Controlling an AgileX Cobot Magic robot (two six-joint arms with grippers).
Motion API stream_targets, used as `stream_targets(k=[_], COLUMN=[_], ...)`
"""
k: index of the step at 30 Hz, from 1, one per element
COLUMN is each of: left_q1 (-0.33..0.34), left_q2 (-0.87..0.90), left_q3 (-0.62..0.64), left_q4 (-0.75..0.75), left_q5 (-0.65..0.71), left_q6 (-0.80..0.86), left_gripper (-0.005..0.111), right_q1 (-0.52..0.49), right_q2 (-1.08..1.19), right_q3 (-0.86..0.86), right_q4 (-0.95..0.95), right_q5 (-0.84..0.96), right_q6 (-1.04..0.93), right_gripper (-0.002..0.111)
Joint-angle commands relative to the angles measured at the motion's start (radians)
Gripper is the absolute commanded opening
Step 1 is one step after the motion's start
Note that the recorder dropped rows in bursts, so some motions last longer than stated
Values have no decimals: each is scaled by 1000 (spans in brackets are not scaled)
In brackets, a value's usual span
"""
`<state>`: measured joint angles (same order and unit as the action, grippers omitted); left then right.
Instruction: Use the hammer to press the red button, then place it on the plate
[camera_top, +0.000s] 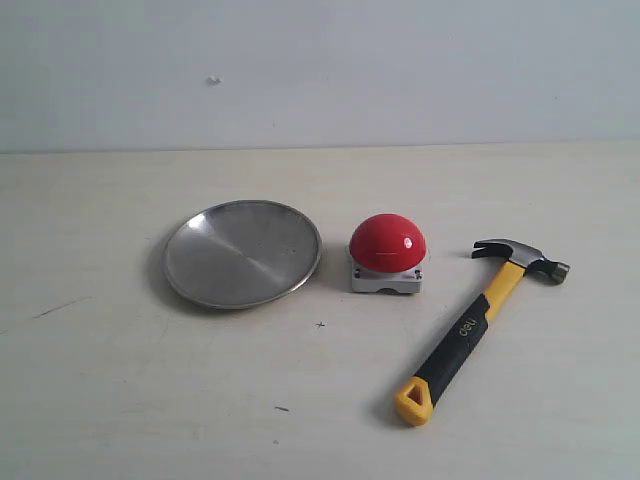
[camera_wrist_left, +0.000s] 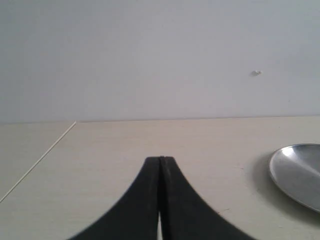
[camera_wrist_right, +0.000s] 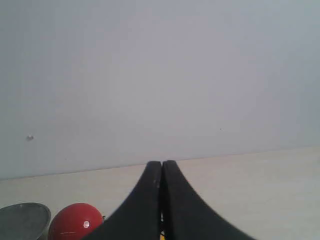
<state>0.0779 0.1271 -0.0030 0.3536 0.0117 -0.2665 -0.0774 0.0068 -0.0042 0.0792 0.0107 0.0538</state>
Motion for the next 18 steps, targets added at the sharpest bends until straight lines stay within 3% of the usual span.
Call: stream_targets(k=[1, 4, 8, 18], left_q1=[4, 4, 4, 4], left_q2=[-4, -4, -4, -4], left_q3=[3, 3, 3, 3], left_q4=[-10, -10, -10, -10], left_q5=[1, 1, 1, 1], left_q6=[2, 2, 2, 2], left_gripper=[0, 0, 0, 0], right_q1=[-6, -6, -6, -6], right_q2=[-7, -7, -7, -7], right_q3=[4, 4, 4, 4], right_q4=[0, 26, 171, 194], right_q5=[-11, -96, -136, -134], right_q6=[-1, 33, 221, 239], right_gripper=[0, 0, 0, 0])
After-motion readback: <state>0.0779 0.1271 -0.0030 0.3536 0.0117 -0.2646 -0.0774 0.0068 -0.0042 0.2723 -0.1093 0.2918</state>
